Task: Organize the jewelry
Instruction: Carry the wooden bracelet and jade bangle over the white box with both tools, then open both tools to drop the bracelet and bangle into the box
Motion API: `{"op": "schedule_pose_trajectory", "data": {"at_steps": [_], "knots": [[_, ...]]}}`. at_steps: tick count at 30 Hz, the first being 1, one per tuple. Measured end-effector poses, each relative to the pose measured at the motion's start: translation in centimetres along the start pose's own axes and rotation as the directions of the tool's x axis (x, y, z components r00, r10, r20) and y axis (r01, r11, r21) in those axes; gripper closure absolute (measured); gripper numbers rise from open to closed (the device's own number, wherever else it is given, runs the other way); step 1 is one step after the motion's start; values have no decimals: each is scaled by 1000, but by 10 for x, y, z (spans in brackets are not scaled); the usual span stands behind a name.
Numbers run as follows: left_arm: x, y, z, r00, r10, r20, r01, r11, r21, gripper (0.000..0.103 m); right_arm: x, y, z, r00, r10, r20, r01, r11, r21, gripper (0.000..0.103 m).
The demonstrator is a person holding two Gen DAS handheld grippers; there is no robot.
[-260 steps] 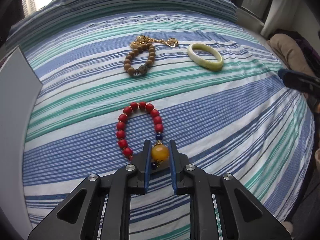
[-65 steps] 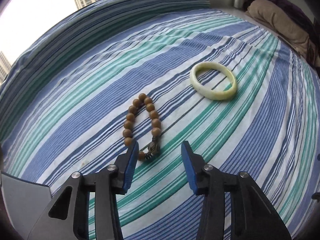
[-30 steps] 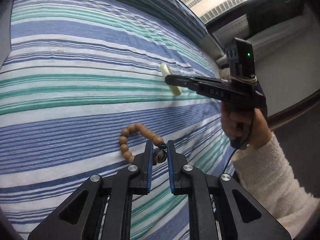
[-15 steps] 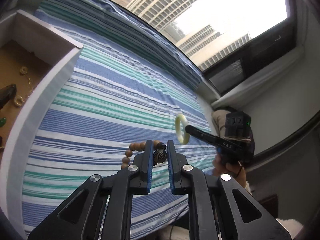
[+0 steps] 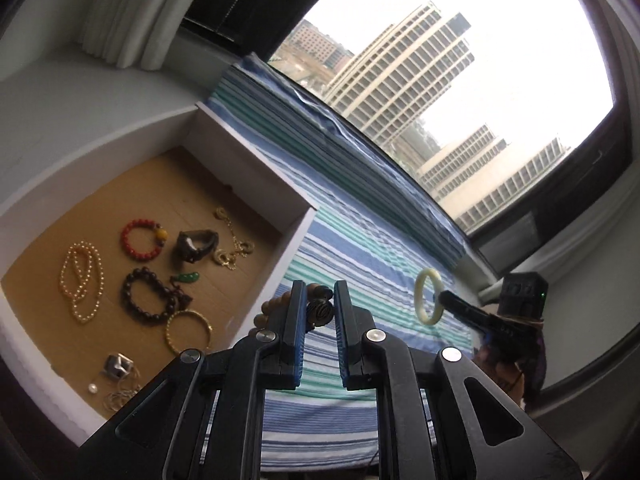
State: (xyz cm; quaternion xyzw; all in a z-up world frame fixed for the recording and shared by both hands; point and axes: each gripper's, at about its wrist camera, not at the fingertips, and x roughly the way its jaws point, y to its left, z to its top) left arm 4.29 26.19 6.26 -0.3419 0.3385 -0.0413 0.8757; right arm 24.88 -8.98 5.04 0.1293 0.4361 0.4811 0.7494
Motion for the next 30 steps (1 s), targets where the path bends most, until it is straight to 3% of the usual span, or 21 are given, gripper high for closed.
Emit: {"op": "schedule_pose_trajectory", "data": {"at_steps": [8, 13, 17, 20, 22, 25, 27, 28, 29, 30], "knots": [[-25, 79, 15, 985, 162, 56, -158, 984, -79, 92, 77, 82, 29, 992, 108, -61, -115, 987, -113, 93], [-16, 118, 14, 951, 309, 26, -306, 950, -67, 92, 143, 117, 31, 979, 118, -166, -145, 977, -157, 93], [1, 141, 7, 919, 393, -38, -394, 918, -36, 92, 198, 134, 16, 960, 47, -277, -108, 972, -208, 93], [20, 152, -1, 894, 440, -85, -442, 897, -15, 92, 234, 141, -1, 942, -80, -326, -19, 957, -290, 92], [31, 156, -7, 877, 468, -105, -470, 882, 4, 92, 257, 146, -15, 917, -173, -360, 35, 932, -360, 92], [41, 158, -14, 854, 506, -121, -507, 861, 29, 90, 290, 150, -36, 862, -288, -416, 87, 894, -440, 92], [42, 157, -17, 834, 541, -107, -540, 841, 36, 75, 308, 153, -51, 820, -380, -427, 122, 846, -520, 89], [39, 156, -19, 825, 558, -90, -557, 829, 36, 53, 310, 155, -55, 818, -398, -416, 131, 832, -539, 88], [34, 152, -20, 816, 575, -57, -574, 818, 32, 37, 309, 155, -56, 826, -382, -413, 121, 838, -532, 81], [28, 149, -21, 804, 595, -18, -594, 804, 31, 32, 305, 156, -55, 838, -354, -415, 108, 853, -510, 58]]}}
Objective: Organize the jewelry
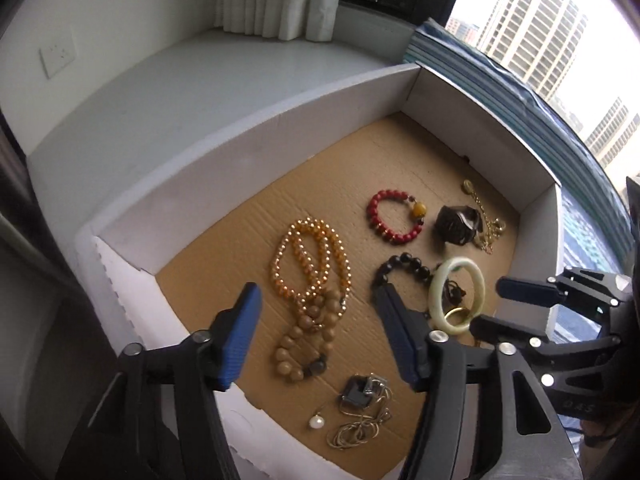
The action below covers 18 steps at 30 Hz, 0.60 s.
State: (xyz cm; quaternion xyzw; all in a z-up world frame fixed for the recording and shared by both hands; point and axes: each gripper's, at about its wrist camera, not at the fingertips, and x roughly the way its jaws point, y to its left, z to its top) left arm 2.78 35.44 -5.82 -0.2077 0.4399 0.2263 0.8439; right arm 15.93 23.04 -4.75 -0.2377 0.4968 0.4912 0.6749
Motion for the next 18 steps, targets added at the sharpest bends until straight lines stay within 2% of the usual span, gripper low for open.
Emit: {"op": "schedule_pose_trajectory", "data": {"at_steps": [1, 3, 4, 5, 8, 10, 13, 15, 18], "knots": [[-8, -1, -2, 999, 28, 37, -28, 1000, 3, 26, -7, -2, 0, 1000, 13, 23, -14, 1000, 19, 45], [-22, -6, -6, 990, 97, 106, -98, 995, 5, 15, -26, -10, -3, 997, 0, 72, -4, 998, 57, 45], [-31, -9, -9, 982, 130, 139, -132, 991, 0, 5, -36, -12, -4, 995, -15, 94, 8, 997, 74, 45], [-40, -12, -12, 971, 161, 178, -162, 987, -9, 1, -46, -14, -6, 992, -36, 117, 26, 996, 88, 45], [-65, -27, -24, 925, 249, 288, -248, 968, -43, 1, -75, -16, -16, 974, -125, 189, 105, 988, 109, 37], [-78, -36, -29, 909, 283, 305, -274, 959, -75, 1, -89, -13, -22, 961, -161, 225, 138, 984, 113, 26], [-85, -43, -34, 923, 280, 264, -268, 960, -84, 1, -99, -8, -29, 949, -196, 247, 174, 979, 105, 23], [-85, -47, -35, 931, 286, 228, -281, 958, -53, 1, -104, -3, -31, 939, -231, 254, 212, 972, 101, 23], [-87, -51, -39, 930, 297, 216, -295, 955, -44, 1, -104, -1, -29, 935, -247, 253, 229, 968, 99, 23]]}}
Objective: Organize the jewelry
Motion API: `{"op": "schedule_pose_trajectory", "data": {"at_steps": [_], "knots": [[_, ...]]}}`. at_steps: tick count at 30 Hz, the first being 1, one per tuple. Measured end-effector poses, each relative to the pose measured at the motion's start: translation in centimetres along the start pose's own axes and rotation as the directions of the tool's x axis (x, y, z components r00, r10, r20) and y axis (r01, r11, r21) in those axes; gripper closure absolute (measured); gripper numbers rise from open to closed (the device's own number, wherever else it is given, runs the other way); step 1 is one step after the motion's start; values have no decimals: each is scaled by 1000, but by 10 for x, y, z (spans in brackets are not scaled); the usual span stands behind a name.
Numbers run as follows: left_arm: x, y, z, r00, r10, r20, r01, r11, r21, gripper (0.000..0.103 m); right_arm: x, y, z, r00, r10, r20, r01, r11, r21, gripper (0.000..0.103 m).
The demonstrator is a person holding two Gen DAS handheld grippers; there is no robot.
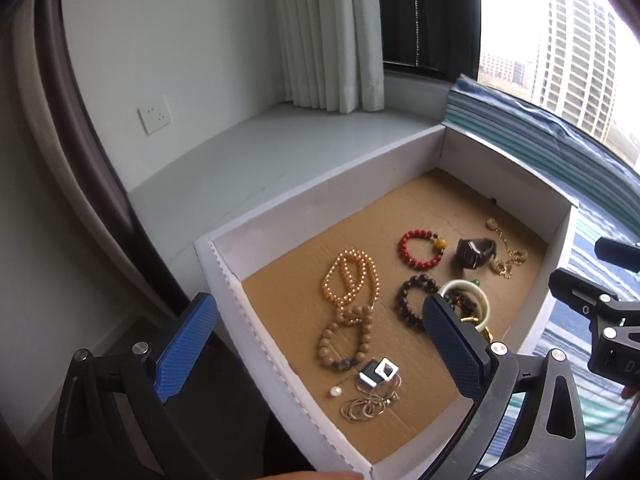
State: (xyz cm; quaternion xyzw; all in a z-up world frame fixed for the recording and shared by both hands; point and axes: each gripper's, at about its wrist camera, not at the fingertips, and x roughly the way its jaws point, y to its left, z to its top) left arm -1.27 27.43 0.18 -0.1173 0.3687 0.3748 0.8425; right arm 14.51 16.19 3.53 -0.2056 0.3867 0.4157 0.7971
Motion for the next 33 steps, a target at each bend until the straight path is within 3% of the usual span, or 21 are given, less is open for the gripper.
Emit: {"op": "schedule_pose_trajectory", "data": {"at_steps": [7, 12, 28, 33], "knots": [[-3, 8, 1, 998, -46, -31, 45, 998, -31, 1, 5, 13, -1, 999, -33, -37, 33, 999, -14, 23], [-4, 12, 2, 999, -34, -37, 32, 999, -43, 1, 8, 21, -2, 997, -62, -53, 61, 998, -14, 23], [9, 9, -1, 994, -66, -88, 62, 997, -47, 1, -9, 23, 1, 997, -76, -7, 76, 997, 11, 23], [6, 5, -4, 996, -73, -56, 71, 997, -37, 1, -8, 19, 0, 998, -64, -10, 64, 998, 27, 23]]}}
